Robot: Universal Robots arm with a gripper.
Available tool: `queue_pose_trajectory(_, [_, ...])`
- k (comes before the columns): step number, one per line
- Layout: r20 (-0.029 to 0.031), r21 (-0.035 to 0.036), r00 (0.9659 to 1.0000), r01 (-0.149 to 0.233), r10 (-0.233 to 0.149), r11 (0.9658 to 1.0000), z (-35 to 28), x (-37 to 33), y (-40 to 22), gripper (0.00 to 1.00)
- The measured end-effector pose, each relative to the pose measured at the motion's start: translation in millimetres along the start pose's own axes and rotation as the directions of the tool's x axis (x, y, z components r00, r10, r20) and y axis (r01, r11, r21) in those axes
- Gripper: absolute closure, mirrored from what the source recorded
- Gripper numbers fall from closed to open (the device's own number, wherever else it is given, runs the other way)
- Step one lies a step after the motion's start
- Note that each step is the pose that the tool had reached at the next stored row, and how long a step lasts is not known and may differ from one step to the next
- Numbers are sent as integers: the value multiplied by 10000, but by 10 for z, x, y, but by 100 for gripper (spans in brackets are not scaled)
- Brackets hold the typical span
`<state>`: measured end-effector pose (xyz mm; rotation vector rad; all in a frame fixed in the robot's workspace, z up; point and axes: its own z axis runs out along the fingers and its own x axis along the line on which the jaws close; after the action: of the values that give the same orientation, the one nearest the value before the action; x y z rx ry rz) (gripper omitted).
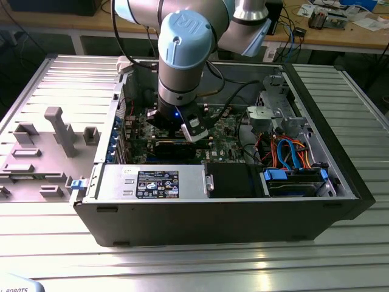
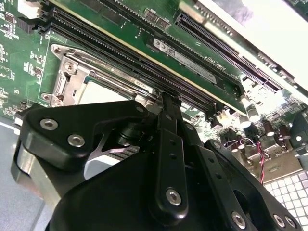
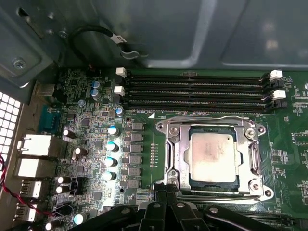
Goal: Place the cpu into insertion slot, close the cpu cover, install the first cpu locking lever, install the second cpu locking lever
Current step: 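Install the second cpu locking lever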
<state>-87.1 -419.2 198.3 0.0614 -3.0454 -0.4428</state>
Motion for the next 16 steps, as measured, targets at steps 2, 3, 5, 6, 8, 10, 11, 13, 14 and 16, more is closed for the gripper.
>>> queue_pose_trajectory(2, [1, -5, 10000, -3, 3, 10000, 4, 6, -1, 89])
queue_pose_trajectory(3, [0, -5, 10000, -3, 3, 10000, 6, 10, -2, 89])
queue_pose_trajectory(5, [-1, -4, 10000, -2, 2, 10000, 9, 16, -2, 89])
queue_pose_trajectory(6, [0, -4, 10000, -2, 2, 10000, 14, 20, 1, 89])
queue_pose_trajectory(8, [0, -9, 10000, -1, 1, 10000, 21, 24, 9, 89])
queue_pose_trajectory(10, [0, -10, 10000, -1, 1, 10000, 26, 27, 18, 89])
queue_pose_trajectory(11, [1, -10, 10000, -1, 1, 10000, 28, 30, 22, 89])
queue_pose_trajectory(13, [0, -10, 10000, 0, 0, 10000, 32, 35, 26, 89])
queue_pose_trajectory(14, [0, -9, 10000, 1, -1, 10000, 32, 36, 26, 89])
queue_pose_trajectory(16, [-1, -3, 10000, -1, 1, 10000, 31, 38, 26, 89])
